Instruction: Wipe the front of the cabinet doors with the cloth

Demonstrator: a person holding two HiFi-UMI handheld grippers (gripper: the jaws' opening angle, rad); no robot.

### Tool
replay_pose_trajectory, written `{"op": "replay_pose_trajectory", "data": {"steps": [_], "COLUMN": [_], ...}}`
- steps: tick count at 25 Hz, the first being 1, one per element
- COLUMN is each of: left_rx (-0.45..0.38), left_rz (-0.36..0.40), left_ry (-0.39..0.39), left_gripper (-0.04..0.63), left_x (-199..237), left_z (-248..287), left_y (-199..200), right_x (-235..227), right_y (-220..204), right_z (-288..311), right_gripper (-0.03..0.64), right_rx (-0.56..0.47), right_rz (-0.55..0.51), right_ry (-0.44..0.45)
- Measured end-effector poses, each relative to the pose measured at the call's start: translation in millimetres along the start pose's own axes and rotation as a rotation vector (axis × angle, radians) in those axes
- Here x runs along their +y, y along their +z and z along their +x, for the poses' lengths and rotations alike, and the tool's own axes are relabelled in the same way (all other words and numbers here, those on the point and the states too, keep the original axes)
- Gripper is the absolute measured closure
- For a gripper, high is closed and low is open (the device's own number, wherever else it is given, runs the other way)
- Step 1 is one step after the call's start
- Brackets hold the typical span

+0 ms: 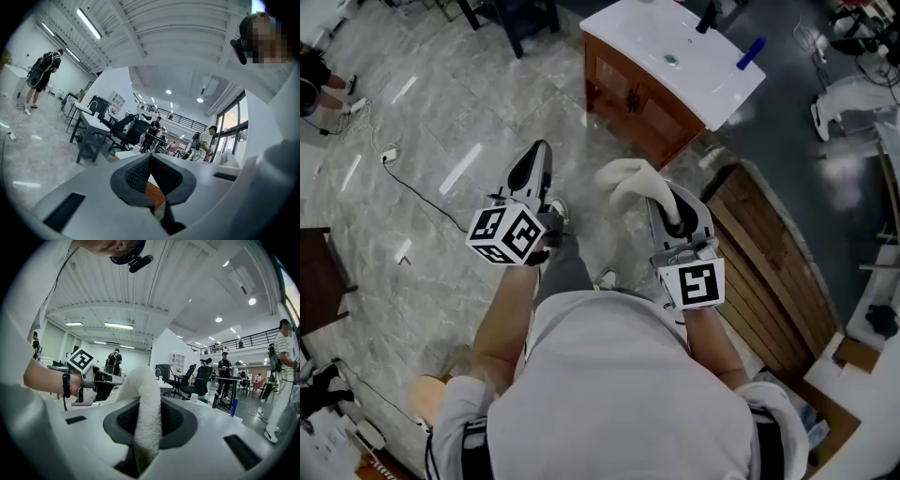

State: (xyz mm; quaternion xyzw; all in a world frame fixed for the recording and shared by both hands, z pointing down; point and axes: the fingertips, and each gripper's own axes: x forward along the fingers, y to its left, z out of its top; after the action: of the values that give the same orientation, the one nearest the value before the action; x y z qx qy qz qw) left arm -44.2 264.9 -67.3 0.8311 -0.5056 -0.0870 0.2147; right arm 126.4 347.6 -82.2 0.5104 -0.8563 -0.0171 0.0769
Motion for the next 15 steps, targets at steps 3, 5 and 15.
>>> {"op": "replay_pose_trajectory", "data": {"steps": [3, 5, 15], "left_rx": [0.02, 0.028, 0.065], "left_rz": [-0.012, -0.018, -0.08], "left_ry": [-0.021, -0.029, -0.05], "left_gripper": [0.578, 0.578, 0.578], "left_x": [23, 44, 166], "left_z": [34, 58, 163], "left_y": [7, 15, 60], "right_x": [-9, -14, -21], "right_y": [-1, -1, 12], "right_z": [38, 70, 244], "right_gripper": [0.535, 0.535, 0.535], "right_rx": [0.024, 0.036, 0.107], "right_rz": [-0.001, -0.001, -0.023], "right_ry": [-0.02, -0.025, -0.041]}}
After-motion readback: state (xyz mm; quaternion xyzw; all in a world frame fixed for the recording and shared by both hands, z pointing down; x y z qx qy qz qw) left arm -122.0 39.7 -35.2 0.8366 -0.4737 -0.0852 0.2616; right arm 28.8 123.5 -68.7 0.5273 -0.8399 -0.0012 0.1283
